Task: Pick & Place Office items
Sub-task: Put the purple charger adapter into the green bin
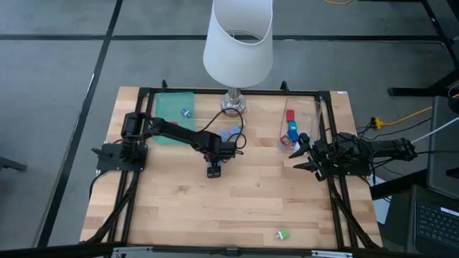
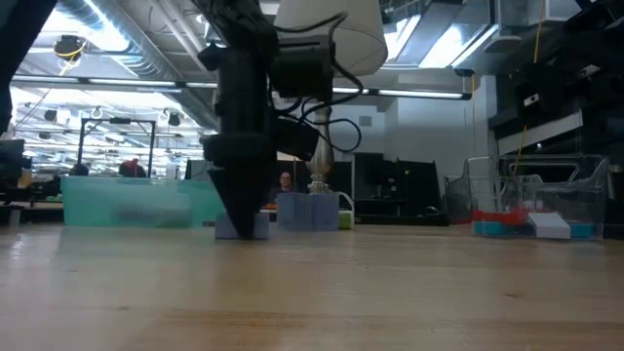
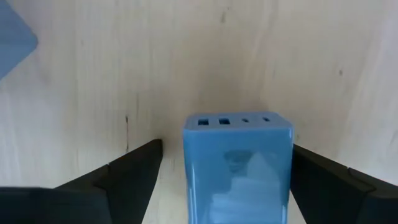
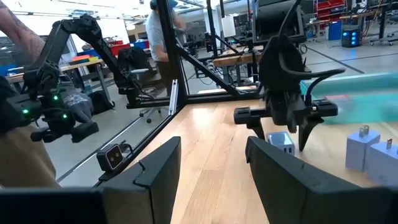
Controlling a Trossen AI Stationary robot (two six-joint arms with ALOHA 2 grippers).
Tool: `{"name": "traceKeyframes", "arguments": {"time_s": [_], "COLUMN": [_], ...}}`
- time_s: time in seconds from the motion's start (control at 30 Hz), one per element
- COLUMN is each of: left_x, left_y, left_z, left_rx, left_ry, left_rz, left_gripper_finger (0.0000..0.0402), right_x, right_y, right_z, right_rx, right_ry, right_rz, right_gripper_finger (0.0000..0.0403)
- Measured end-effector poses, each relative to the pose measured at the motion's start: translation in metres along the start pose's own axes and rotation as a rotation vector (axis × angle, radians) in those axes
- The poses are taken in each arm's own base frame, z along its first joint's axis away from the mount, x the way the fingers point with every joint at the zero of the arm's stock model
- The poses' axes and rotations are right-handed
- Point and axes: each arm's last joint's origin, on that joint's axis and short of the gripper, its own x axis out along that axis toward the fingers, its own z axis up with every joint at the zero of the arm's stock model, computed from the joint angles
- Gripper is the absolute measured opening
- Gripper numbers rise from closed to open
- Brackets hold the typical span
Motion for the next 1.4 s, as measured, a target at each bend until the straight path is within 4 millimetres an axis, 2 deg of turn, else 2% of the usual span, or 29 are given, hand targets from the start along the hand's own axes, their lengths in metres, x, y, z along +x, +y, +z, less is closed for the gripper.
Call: {"name": "traceKeyframes", "arguments": {"time_s": [0.1, 0.23, 0.4, 0.47, 0.63, 0.8, 0.9, 1.03, 1.2, 1.4], "left_x": [0.001, -0.006, -0.024, -0.04, -0.085, -0.157, -0.196, -0.237, -0.26, -0.287], "left_y": [0.0, 0.004, 0.009, 0.011, 0.028, 0.042, 0.057, 0.075, 0.095, 0.097], "left_z": [0.0, 0.003, 0.016, 0.021, 0.043, 0.049, 0.039, 0.013, -0.027, -0.073], "left_rx": [-0.044, -0.095, -0.198, -0.23, -0.32, -0.257, -0.265, -0.299, -0.424, -0.512], "left_ry": [-0.002, -0.037, -0.177, -0.25, -0.588, -1.007, -1.193, -1.337, -1.298, -1.289], "left_rz": [0.008, -0.038, -0.242, -0.338, -0.495, -0.647, -0.632, -0.491, -0.224, -0.048], "left_gripper_finger": [0.0294, 0.02, 0.0201, 0.0201, 0.0201, 0.0201, 0.0201, 0.0201, 0.0201, 0.0201], "right_x": [0.0, 0.0, 0.0, 0.0, 0.0, 0.0, 0.0, 0.0, 0.0, 0.0], "right_y": [0.0, 0.0, 0.0, 0.0, 0.0, 0.0, 0.0, 0.0, 0.0, 0.0], "right_z": [0.0, 0.0, 0.0, 0.0, 0.0, 0.0, 0.0, 0.0, 0.0, 0.0], "right_rx": [0.0, 0.0, 0.0, 0.0, 0.0, 0.0, 0.0, 0.0, 0.0, 0.0], "right_ry": [0.0, 0.0, 0.0, 0.0, -0.001, -0.001, -0.001, -0.001, -0.001, -0.001], "right_rz": [-0.002, -0.002, -0.003, -0.003, -0.007, -0.006, -0.006, -0.006, -0.006, -0.006], "right_gripper_finger": [0.0192, 0.0192, 0.0192, 0.0192, 0.0192, 0.0192, 0.0192, 0.0192, 0.0192, 0.0192]}}
